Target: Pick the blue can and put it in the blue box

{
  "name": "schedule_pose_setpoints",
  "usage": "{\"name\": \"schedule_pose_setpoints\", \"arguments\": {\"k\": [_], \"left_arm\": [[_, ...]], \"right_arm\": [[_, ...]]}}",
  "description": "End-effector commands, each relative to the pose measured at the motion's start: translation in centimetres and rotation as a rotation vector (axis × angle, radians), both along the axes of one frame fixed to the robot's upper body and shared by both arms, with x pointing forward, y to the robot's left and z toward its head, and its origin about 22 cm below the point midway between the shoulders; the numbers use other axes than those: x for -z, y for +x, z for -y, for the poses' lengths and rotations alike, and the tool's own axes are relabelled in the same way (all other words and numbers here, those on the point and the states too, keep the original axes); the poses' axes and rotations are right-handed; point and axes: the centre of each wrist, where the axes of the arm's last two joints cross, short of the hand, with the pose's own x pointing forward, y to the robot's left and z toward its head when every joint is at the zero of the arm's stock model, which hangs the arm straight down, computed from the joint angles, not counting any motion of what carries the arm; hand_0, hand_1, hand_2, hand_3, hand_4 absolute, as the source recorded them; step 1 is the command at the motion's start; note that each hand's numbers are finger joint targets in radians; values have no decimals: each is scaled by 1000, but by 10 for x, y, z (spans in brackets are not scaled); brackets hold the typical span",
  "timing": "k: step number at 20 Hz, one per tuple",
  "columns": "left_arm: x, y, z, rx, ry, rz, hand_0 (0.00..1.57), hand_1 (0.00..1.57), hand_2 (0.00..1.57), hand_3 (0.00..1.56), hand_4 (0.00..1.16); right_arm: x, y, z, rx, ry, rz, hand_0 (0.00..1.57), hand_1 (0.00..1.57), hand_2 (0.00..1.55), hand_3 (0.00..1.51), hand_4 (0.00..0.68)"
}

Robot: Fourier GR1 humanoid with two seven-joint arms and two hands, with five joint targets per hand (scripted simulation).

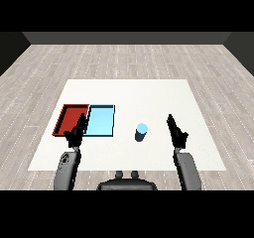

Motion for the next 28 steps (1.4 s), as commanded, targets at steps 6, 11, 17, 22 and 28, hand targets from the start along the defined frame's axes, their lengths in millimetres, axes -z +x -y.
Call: {"name": "schedule_pose_setpoints", "arguments": {"k": [6,11,17,22,28], "left_arm": [[7,2,9,51,25,-45,0,0,0,0,0],[3,-12,8,40,-147,408,0,0,0,0,0],[6,-8,25,69,-154,444,0,0,0,0,0],[11,-15,2,69,-191,425,0,0,0,0,0],[-4,-3,14,50,-181,413,0,0,0,0,0]], "right_arm": [[-9,-5,-9,7,-6,-18,0,0,0,0,0],[-20,-13,-19,-149,219,287,0,0,0,0,0],[-21,-9,2,-151,213,297,0,0,0,0,0],[-10,-18,6,-143,241,261,0,0,0,0,0],[15,10,-25,-135,260,226,0,0,0,0,0]]}}
